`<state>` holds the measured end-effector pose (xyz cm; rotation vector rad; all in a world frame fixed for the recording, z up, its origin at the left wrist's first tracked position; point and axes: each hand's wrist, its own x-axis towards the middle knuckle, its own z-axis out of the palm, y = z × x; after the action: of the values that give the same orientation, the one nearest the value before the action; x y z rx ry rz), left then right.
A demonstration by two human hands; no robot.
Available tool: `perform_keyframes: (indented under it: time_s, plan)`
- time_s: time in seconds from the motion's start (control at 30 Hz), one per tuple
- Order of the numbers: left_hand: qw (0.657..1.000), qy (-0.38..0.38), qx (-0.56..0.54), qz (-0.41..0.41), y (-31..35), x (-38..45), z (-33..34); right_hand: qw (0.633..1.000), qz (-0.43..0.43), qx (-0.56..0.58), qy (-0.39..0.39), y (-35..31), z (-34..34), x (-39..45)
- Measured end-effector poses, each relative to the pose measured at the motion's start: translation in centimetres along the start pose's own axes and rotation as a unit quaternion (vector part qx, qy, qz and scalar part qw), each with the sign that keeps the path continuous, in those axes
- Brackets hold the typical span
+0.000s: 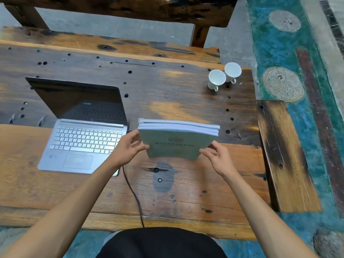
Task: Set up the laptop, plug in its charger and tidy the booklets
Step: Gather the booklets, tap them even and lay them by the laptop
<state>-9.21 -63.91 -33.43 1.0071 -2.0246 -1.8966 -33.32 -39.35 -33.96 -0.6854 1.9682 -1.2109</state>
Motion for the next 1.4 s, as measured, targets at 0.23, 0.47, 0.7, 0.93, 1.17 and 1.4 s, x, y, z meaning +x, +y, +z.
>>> perform_keyframes:
  time_s: [0.23, 0.47, 0.7, 0.93, 1.17, 1.4]
  plan:
    - [0.996, -0.012, -0.083, -0.025, 0.9, 0.9, -1.2, 0.997, 0.020, 0.071, 0.000, -1.3, -0.5, 1.1]
    - [0.973, 0.000, -0.098, -0.210, -1.5, 3.4, -0.6, 0.984, 0.171, 0.050, -0.033, 0.6, 1.6, 3.3]
    - [0.960, -0.040, -0.048, -0.273, -4.3, 5.1, 0.4, 0.942, 0.312, 0.113, -0.048, 4.6, 4.5, 4.5]
    - [0.956, 0.001, -0.015, -0.293, -6.9, 5.8, 1.0, 0.932, 0.347, 0.097, -0.042, 6.9, 5.4, 5.0]
    - [0.960, 0.038, -0.014, -0.277, -8.1, 5.6, 1.6, 0.927, 0.358, 0.110, 0.011, 7.5, 5.7, 5.0]
    - [0.963, 0.075, 0.014, -0.259, -8.5, 4.8, 2.4, 0.933, 0.337, 0.063, 0.112, 8.7, 7.0, 4.3]
